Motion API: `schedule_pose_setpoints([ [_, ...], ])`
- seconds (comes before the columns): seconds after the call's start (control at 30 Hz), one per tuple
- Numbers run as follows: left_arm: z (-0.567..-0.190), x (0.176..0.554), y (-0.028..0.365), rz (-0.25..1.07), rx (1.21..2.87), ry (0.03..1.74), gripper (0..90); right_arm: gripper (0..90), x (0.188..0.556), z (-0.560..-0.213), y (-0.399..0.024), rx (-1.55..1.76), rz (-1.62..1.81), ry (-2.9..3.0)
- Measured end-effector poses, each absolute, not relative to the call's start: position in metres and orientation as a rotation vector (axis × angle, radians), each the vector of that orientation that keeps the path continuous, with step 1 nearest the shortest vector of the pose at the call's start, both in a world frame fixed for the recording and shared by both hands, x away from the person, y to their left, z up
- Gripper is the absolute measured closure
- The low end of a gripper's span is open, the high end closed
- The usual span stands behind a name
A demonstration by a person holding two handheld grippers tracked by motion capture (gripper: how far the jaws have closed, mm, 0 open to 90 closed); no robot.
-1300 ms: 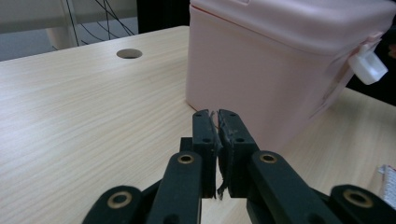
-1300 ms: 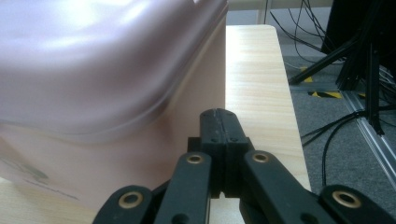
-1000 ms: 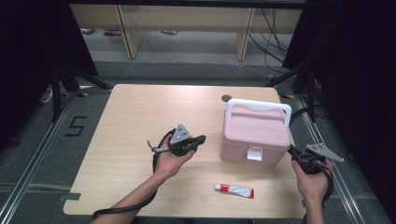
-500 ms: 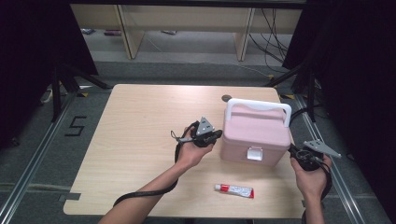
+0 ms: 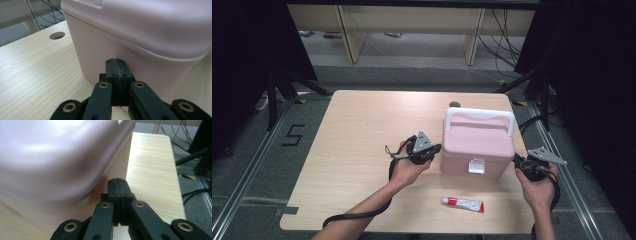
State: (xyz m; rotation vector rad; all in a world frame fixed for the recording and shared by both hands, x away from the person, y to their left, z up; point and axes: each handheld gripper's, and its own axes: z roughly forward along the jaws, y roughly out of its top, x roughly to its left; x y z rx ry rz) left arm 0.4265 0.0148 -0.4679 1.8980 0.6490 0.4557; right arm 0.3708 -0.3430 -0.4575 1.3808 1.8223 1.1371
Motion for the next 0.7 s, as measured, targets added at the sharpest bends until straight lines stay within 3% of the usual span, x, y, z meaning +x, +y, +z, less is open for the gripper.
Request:
schedule_pose_setpoints([
  [0.37, -0.471, 0.421, 0.035, 0.452, 1.879, 0.686, 89.1, 90.0, 0.365, -0.458, -0.324, 1.383, 1.150, 1.855],
  [0.7, -0.455, 0.418, 0.050, 0.444, 1.770, 0.717, 61.8, 76.4, 0.354, -0.460, -0.332, 1.372, 1.105, 1.849],
])
